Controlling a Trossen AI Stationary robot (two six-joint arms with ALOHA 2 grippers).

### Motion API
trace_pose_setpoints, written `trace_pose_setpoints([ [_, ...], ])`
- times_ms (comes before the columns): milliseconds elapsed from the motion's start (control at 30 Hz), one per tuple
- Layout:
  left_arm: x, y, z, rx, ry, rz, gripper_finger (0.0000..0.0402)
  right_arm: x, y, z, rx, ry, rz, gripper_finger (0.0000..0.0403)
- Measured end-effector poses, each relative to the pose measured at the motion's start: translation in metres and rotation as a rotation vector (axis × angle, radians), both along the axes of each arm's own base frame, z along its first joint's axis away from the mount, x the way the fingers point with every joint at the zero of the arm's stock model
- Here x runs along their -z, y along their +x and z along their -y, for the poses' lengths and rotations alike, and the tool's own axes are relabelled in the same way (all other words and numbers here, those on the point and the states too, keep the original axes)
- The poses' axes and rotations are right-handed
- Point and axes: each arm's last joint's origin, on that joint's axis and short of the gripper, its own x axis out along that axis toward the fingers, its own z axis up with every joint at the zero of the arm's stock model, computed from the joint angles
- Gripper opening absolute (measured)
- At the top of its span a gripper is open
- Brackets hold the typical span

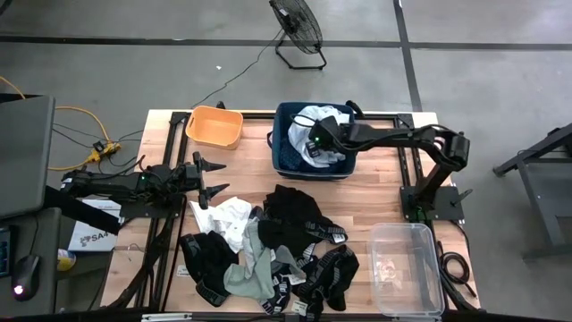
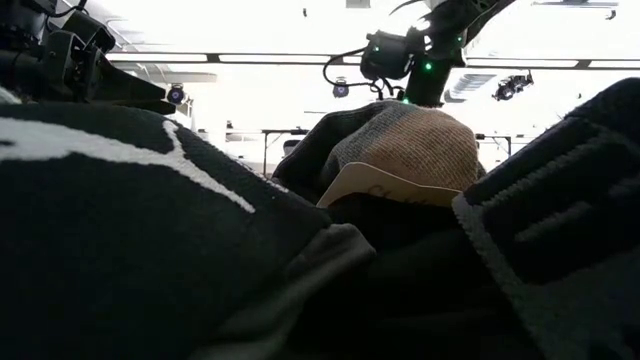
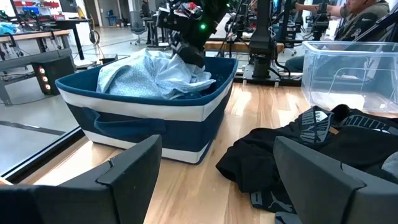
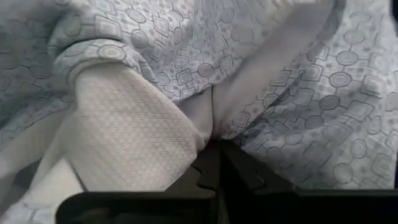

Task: Pick & Place Cloths
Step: Put the light blue shirt into the blue laundry bin, then put the black boxer shorts into the transparent bin

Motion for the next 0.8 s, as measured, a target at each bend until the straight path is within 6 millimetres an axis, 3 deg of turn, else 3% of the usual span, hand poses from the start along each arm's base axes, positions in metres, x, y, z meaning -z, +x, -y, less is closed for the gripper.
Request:
trace_pose_setpoints([
  [300,0.0,0.0,0.0,0.0,0.0,-0.001,0.0305,-0.031,0.0,-0.021,-0.144,-0.087,0.056,0.0024],
  [567,0.002,0.0,0.0,0.0,0.001,-0.025,0.0305,-0.054,-0.006,-0.049,-0.206,-0.196,0.065,0.0155],
  [700,0.002,0.0,0.0,0.0,0.001,-0.026,0.0305,-0.061,-0.008,-0.074,-0.327,-0.193,0.046,0.0216],
  [800,0.002,0.0,0.0,0.0,0.001,-0.025,0.0305,-0.065,-0.011,-0.093,-0.439,-0.144,0.046,0.024],
])
